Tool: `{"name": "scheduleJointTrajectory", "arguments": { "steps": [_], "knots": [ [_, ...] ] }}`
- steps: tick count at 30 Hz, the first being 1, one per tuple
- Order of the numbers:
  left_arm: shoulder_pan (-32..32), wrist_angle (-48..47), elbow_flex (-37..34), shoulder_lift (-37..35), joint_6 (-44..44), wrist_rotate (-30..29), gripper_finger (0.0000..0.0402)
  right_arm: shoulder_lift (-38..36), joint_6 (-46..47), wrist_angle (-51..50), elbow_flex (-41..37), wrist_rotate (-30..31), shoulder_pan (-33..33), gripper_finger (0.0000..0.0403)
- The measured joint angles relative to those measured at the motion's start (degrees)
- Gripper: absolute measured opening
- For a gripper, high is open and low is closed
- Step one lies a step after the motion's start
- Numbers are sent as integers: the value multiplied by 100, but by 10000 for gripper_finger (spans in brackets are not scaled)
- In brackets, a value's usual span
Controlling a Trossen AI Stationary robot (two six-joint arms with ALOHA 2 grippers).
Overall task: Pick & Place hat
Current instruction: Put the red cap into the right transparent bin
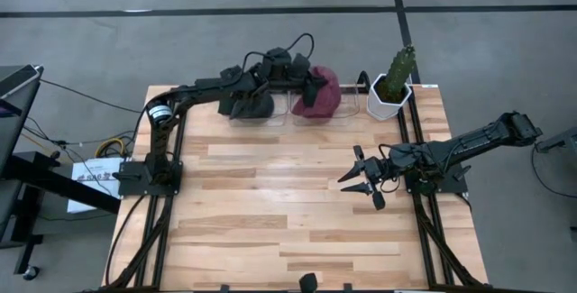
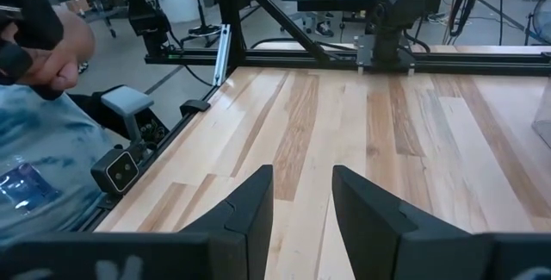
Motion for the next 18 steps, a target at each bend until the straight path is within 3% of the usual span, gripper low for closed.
{"name": "scheduleJointTrajectory", "arguments": {
  "steps": [11, 18],
  "knots": [
    [-2, -14, 0, 0, 266, 2, 74, 2, 7, -1, 0, 1, 0, 113],
    [90, -16, 0, 0, 266, 185, 83, 2, 210, -173, 0, 124, 1, 113]
  ]
}}
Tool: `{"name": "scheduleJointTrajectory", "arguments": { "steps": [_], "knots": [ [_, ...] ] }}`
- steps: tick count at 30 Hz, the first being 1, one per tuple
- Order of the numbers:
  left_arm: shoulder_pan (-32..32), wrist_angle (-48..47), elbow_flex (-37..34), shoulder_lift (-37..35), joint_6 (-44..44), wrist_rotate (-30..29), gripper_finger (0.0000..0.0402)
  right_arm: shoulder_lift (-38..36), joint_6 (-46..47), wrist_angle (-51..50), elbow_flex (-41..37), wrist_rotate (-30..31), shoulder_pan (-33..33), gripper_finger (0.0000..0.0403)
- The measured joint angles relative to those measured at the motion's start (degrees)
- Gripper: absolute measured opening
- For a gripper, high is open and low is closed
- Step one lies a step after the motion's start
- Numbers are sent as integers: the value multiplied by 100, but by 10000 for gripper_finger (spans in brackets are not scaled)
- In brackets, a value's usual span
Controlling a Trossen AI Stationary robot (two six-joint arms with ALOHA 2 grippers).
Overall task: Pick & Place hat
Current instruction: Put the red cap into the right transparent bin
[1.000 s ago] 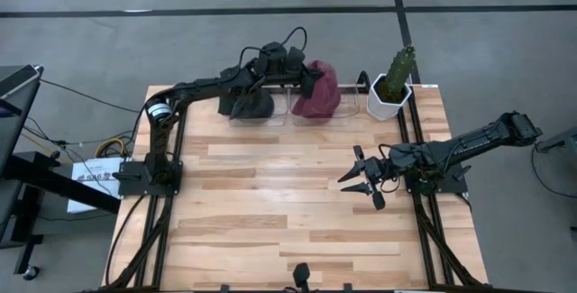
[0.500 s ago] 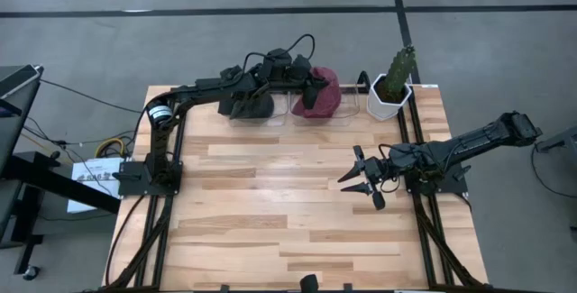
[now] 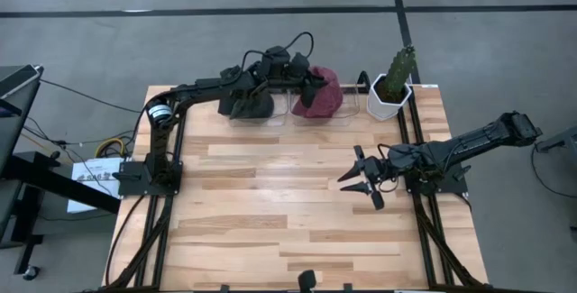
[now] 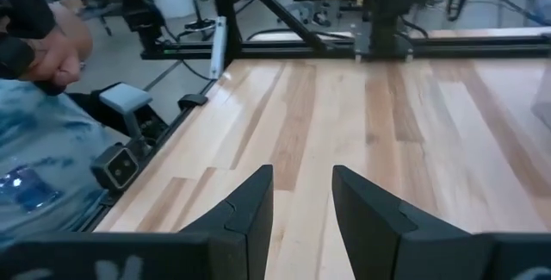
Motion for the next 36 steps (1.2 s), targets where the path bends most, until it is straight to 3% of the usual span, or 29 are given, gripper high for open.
{"name": "scheduleJointTrajectory", "arguments": {
  "steps": [11, 17, 29, 36],
  "knots": [
    [38, 7, 0, -171, 1041, -15, 82, 0, 207, -184, 0, 872, -1, 113],
    [58, 10, 7, -507, 1148, -11, 82, 0, 396, -443, 0, 1336, -1, 113],
    [22, -356, 11, -611, 942, -20, 82, 0, 400, -434, 0, 1350, -1, 113],
    [-183, -261, 9, -610, 936, -550, 81, 0, 400, -434, 0, 1350, -1, 113]
  ]
}}
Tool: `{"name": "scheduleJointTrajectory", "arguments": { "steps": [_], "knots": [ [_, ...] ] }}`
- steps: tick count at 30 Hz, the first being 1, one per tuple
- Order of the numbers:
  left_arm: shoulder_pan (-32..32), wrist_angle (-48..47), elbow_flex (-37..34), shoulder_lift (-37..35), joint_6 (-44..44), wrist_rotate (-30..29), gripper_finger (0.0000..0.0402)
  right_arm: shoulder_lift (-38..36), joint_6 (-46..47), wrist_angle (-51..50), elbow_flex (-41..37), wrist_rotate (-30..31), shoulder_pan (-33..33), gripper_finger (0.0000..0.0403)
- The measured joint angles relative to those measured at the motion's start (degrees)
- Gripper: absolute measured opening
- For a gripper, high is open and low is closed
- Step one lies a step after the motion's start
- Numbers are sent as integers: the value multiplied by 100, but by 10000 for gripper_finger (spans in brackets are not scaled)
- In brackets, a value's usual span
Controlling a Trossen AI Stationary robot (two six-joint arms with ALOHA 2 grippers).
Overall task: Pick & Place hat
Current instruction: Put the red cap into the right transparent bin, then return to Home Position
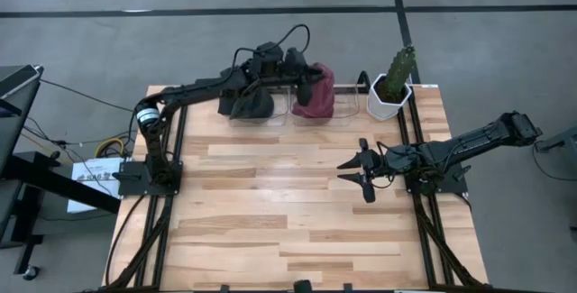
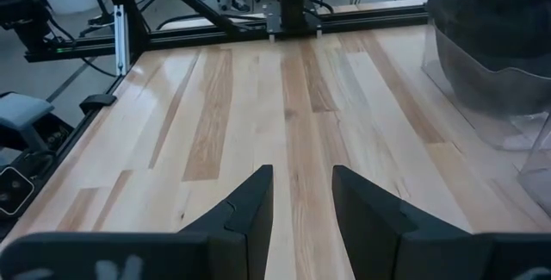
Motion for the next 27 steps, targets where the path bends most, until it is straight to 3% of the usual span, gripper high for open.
{"name": "scheduleJointTrajectory", "arguments": {
  "steps": [15, 27],
  "knots": [
    [-327, -62, -4, 61, -256, -1343, 81, 0, -2, 2, 0, 198, 0, 113],
    [-398, -89, -39, 492, -453, -1210, 81, -1, -2, -25, 0, 442, 0, 113]
  ]
}}
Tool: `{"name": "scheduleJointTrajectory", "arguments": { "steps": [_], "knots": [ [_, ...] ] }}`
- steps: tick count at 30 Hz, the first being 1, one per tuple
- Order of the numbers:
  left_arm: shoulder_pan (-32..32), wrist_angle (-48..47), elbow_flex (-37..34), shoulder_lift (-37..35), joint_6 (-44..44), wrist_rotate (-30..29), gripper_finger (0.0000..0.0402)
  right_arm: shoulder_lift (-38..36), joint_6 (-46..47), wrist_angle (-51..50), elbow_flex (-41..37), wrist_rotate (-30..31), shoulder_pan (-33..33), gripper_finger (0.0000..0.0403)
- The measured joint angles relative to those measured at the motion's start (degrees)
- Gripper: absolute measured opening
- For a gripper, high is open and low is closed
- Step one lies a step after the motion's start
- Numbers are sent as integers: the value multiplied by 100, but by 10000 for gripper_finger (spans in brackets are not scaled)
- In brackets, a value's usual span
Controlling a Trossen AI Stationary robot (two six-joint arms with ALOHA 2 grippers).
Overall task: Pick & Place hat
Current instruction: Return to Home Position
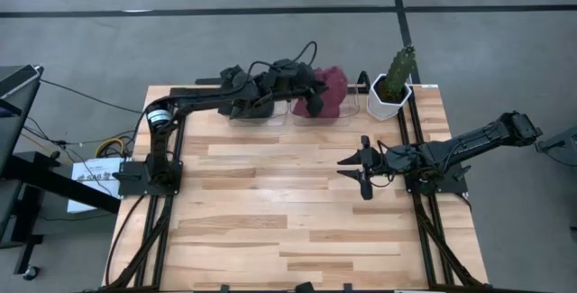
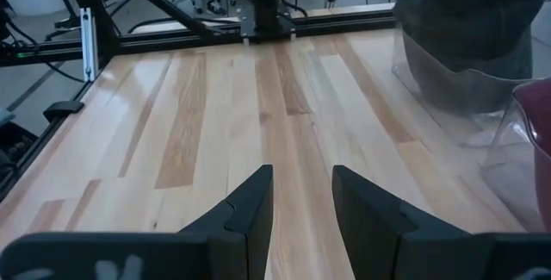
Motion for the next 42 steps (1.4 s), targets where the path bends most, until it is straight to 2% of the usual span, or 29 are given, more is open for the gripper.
{"name": "scheduleJointTrajectory", "arguments": {
  "steps": [13, 17, 21, 24, 28, 36, 39, 42],
  "knots": [
    [283, -63, 0, -124, 118, -31, 81, -1, 126, -86, 0, -2, 0, 113],
    [308, -160, 0, -434, 243, 594, 81, 1, 252, -233, -2, -3, 0, 113],
    [204, -739, -1, -1056, 214, 1284, 81, -1, 262, -277, -2, -2, 0, 113],
    [-3, -1155, -230, -1661, 204, 1400, 81, -1, 297, -291, -2, -4, 2, 113],
    [-444, -1275, -1128, -2654, 252, 1408, 81, 1, 503, -417, -2, -7, 0, 113],
    [-1555, -754, -3892, -4974, 207, 1356, 81, 1, 953, -897, -2, -82, 7, 113],
    [-2026, -251, -5031, -5879, -116, 1095, 81, -25, 1392, -1107, -2, -149, 2, 113],
    [-2452, 304, -6091, -6732, -411, 574, 81, -106, 1625, -1184, -2, -182, -28, 113]
  ]
}}
